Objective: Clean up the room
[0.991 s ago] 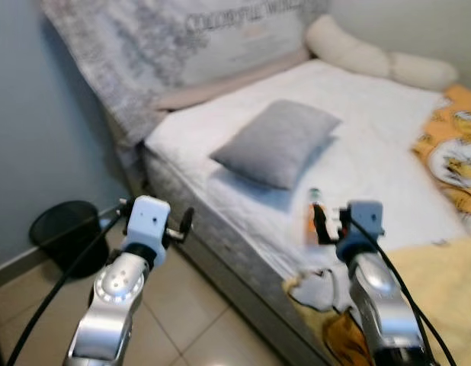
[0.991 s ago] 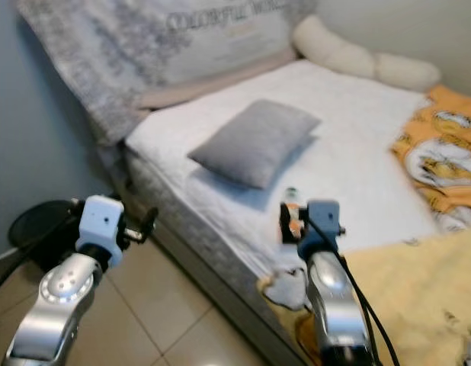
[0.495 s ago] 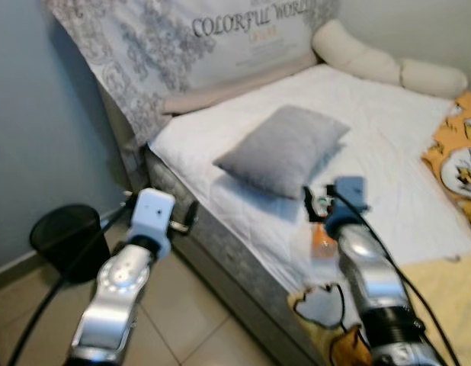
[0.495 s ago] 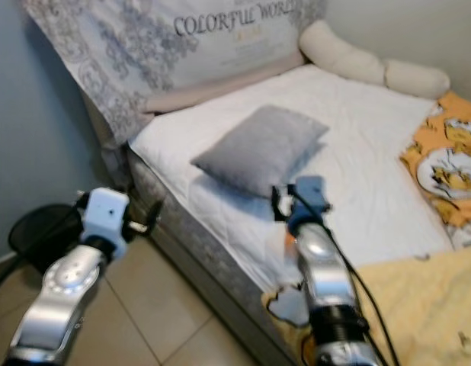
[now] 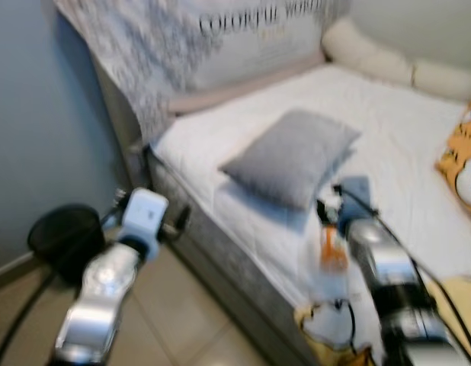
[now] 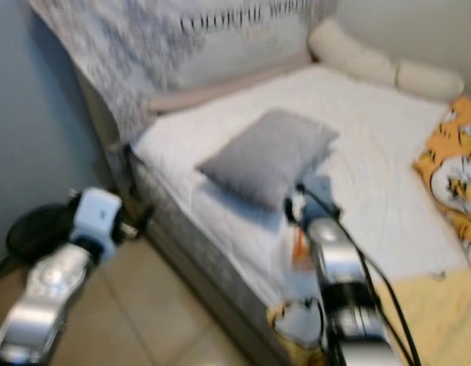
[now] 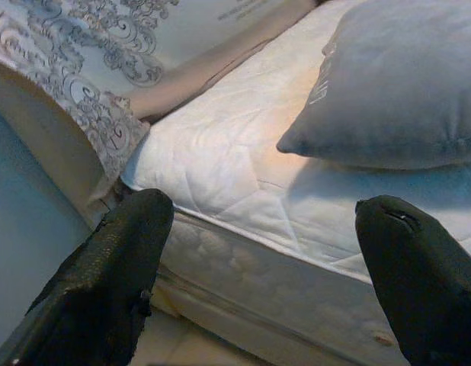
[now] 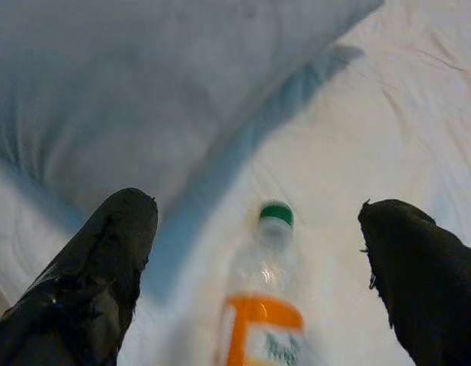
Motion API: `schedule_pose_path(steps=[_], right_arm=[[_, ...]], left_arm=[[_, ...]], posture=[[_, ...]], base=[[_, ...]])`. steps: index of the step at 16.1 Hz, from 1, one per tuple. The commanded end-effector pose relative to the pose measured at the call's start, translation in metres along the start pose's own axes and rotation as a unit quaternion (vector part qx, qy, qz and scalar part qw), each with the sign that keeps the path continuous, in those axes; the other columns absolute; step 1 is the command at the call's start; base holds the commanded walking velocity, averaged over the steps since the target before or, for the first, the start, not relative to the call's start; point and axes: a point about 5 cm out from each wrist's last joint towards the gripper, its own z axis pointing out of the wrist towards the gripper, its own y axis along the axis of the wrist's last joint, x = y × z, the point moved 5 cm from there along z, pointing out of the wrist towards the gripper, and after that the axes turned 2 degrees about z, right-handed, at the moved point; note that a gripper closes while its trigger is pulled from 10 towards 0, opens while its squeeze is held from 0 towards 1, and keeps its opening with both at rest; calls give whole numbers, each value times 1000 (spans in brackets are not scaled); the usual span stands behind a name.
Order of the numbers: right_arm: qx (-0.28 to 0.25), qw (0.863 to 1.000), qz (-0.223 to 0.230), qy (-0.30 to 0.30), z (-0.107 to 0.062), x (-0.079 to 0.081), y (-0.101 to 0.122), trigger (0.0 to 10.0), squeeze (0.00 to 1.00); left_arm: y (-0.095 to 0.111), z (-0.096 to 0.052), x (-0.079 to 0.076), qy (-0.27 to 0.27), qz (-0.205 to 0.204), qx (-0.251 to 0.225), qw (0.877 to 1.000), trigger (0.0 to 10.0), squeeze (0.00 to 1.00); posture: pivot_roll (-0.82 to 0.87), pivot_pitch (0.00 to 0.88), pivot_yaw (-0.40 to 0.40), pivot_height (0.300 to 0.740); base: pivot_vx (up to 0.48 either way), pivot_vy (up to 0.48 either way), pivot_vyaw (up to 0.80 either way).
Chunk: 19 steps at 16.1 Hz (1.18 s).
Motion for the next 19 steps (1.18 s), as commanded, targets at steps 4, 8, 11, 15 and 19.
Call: schedule_pose_path(steps=[4,8,11,15,19], right_arm=[[56,997,15,-40,5,-33,-5,10000,1000],[91,994,46,-26,8,-29,-6,10000,1000],[123,991,29,-30,10,-25,-12,10000,0],[162,985,40,-38,13,-24,-22,10000,0],[194,977,75,-51,12,-26,-37,10000,0]], left_arm=[[4,1,-8,-34,7,-6,999,10000,0],[-1,-7,-30,-114,0,12,993,10000,0],[1,-11,-45,-176,-3,18,984,10000,0],[8,-19,-61,-258,-12,27,966,10000,0],[9,-21,-62,-278,-4,34,960,10000,0]], posture=[[58,0,-23,740],[64,0,-34,740],[65,0,-34,740],[62,0,-23,740],[58,0,-11,740]], base=[[308,0,0],[73,0,0],[0,0,0],[0,0,0],[0,0,0]])
